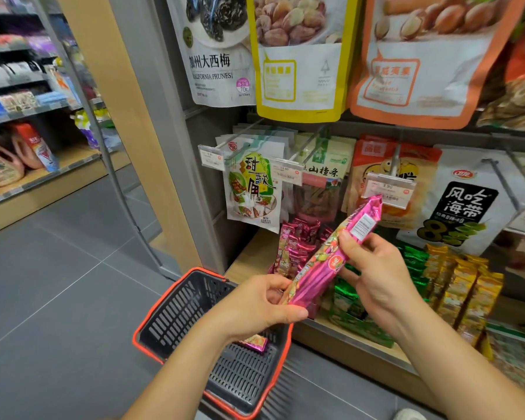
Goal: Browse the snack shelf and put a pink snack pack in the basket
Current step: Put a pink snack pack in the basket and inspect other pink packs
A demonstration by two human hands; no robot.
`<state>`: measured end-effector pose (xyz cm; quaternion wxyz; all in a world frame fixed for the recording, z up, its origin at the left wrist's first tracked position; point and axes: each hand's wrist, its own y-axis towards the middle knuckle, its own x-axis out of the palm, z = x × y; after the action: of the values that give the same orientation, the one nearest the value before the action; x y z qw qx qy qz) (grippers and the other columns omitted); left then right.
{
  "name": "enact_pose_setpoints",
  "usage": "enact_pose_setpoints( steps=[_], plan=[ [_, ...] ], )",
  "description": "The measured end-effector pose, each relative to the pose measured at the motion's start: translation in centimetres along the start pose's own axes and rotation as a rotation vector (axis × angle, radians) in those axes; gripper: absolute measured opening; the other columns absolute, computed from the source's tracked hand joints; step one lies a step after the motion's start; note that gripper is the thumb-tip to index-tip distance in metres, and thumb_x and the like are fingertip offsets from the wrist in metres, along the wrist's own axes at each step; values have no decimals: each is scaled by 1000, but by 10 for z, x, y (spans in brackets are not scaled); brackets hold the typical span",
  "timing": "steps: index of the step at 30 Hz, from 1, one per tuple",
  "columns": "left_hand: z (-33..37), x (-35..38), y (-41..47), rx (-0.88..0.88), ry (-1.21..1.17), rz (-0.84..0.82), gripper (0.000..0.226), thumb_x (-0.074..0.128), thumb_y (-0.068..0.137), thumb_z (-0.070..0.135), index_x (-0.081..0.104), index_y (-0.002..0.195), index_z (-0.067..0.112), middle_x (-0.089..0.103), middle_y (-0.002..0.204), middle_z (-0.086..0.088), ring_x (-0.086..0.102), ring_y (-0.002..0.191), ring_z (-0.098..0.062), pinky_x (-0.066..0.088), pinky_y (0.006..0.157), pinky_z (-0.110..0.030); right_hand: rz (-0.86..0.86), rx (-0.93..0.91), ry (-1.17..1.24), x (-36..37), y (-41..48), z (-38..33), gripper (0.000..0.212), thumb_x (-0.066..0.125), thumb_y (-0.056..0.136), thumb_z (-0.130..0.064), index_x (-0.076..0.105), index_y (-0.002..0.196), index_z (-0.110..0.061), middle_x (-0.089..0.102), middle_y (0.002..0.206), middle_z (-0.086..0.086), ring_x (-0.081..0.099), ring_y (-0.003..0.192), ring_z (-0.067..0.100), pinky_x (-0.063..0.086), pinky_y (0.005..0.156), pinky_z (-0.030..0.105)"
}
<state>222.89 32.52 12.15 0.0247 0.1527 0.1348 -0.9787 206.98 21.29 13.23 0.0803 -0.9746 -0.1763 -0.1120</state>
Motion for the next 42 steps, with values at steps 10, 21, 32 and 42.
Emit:
enact_pose_setpoints(
  steps=[10, 21, 32, 42],
  plan=[
    [9, -44, -21, 185, -169, 337, 19, 73, 71, 27, 75, 89, 20, 70, 66, -2, 52, 52, -7, 45, 53, -16, -35, 134, 183, -12, 9, 1, 62, 74, 82, -8, 39, 121, -41, 77, 81, 3, 74, 78, 24, 58, 66, 38],
    [-9, -53, -8, 172, -203, 689, 52, 54, 89, 45, 65, 69, -2, 47, 48, 5, 40, 49, -9, 36, 52, -22, -76, 224, 27, -10, 8, 8, 28, 72, 84, -34, 58, 102, -20, 77, 86, 6, 71, 65, 15, 53, 53, 24],
    [-19, -63, -10, -58, -460, 493, 19, 58, 95, 12, 76, 99, 17, 76, 93, -10, 70, 72, -17, 54, 58, -20, -54, 62, -118, -11, 10, 11, 18, 66, 91, -26, 60, 75, -19, 69, 91, 7, 72, 76, 16, 57, 60, 29],
    [-28, -73, -12, -14, -669, 590, 14, 64, 87, 8, 78, 88, 12, 76, 87, -9, 71, 74, -13, 53, 61, -20, -161, 168, -28, -10, 9, 12, 42, 74, 75, -5, 65, 114, -16, 68, 108, 18, 74, 83, 24, 59, 63, 28]
  ],
)
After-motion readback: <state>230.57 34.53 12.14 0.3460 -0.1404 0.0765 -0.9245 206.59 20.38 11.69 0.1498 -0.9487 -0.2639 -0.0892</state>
